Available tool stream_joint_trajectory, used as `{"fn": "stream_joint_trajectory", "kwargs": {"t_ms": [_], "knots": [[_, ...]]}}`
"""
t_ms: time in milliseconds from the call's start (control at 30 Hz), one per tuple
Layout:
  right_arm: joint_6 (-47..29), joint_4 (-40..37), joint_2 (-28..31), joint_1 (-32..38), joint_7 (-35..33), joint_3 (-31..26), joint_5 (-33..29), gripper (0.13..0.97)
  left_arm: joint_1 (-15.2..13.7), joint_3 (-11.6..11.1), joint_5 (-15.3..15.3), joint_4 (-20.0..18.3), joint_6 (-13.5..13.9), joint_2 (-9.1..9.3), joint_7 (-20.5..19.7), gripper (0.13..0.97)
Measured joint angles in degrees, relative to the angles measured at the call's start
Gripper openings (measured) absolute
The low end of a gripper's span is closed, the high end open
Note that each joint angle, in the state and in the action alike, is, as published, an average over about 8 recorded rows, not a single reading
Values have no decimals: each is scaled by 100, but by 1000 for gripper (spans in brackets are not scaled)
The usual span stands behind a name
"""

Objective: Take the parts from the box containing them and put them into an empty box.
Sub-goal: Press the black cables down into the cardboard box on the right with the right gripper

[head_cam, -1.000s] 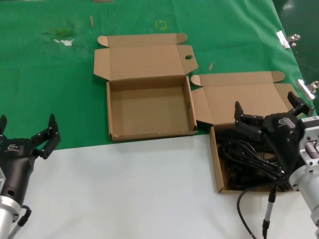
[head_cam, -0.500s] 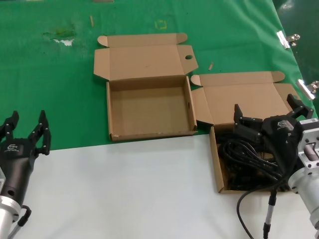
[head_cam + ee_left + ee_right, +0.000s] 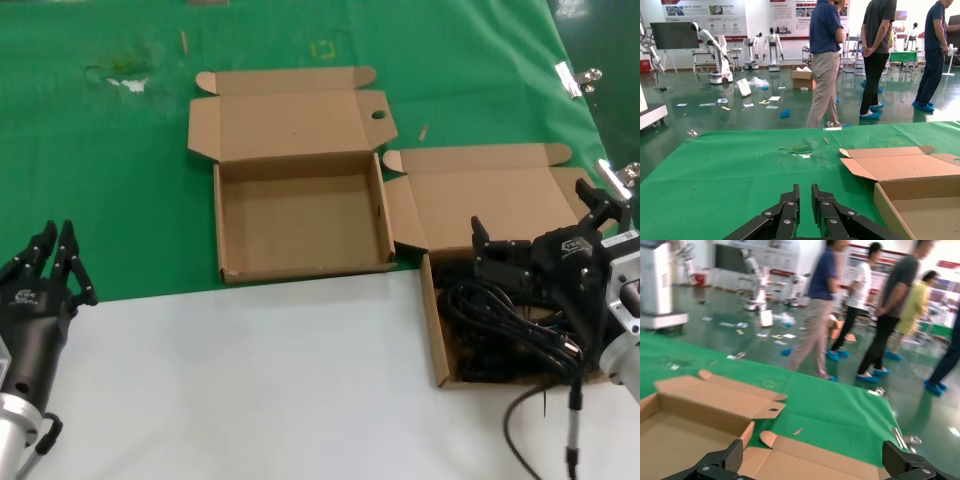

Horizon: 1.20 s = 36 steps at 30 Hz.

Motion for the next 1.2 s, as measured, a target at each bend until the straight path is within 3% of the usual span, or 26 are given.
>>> {"fn": "stream_joint_trajectory", "kwargs": {"t_ms": [333,733,1200], "knots": [[-630,235,1085,194,172,-324,-66,966,0,0,0,0,0,0,0,167],[-1775,499,2524,842,1530,-991,-349,966,0,0,0,0,0,0,0,140],[-3508,441,3302,1391,2595,-953,-1210,966,0,0,0,0,0,0,0,140]]}}
